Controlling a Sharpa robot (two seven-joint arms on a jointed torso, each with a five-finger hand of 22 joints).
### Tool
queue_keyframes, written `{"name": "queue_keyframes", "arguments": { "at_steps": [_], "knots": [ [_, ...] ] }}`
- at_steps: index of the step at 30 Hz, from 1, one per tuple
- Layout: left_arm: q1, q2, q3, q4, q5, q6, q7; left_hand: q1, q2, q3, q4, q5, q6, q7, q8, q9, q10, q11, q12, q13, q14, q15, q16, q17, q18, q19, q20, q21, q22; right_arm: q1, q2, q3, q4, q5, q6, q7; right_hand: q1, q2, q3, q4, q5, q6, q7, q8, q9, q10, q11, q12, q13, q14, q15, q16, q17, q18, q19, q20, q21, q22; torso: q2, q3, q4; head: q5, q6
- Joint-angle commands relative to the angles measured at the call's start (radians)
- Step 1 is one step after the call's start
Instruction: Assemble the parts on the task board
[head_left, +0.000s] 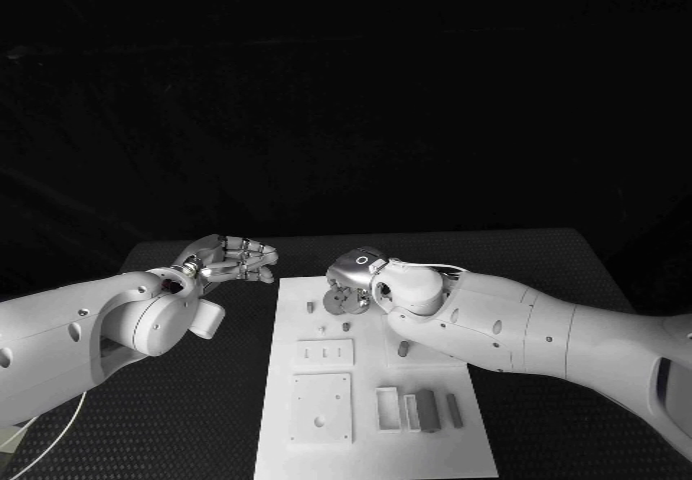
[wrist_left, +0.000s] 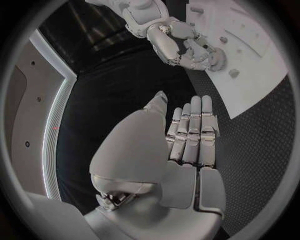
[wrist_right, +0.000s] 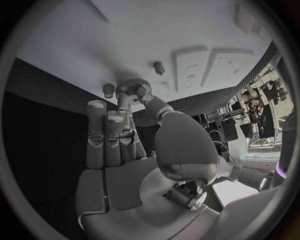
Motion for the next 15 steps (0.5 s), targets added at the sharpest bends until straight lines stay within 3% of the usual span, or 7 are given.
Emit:
{"name": "queue_keyframes", "arguments": {
  "at_steps": [1,15],
  "knots": [
    [0.001,0.000,0.001,0.002,-0.003,0.013,0.006,-0.010,0.002,0.006,-0.001,-0.003,0.000,0.009,-0.004,-0.001,0.002,0.009,-0.004,-0.001,0.009,0.001,-0.007,0.001,0.013,0.006,-0.004,-0.005,0.002,-0.010,-0.008,-0.009,-0.014,-0.017,0.052,-0.035,-0.003,0.005,0.001,0.005,0.007,0.058,-0.012,0.004,0.074,0.004,0.001,0.002,0.001,-0.006,-0.005,0.001,-0.001,0.083,-0.007,-0.002,0.006,0.021,0.000,0.0004,0.0001,-0.001,0.000],
    [0.001,0.000,0.001,0.003,-0.003,0.014,0.005,-0.011,0.002,0.006,-0.001,-0.003,0.000,0.009,-0.004,-0.001,0.002,0.009,-0.005,-0.001,0.009,0.001,-0.009,0.004,0.013,0.006,-0.004,-0.005,0.002,-0.011,-0.009,-0.009,-0.011,-0.011,0.057,-0.030,-0.004,0.004,0.000,0.005,0.007,0.059,-0.012,0.004,0.074,0.004,0.001,0.002,0.001,-0.006,-0.005,0.001,-0.002,0.083,-0.007,-0.002,0.006,0.021,0.000,0.0000,0.0004,-0.002,-0.003]
  ]
}}
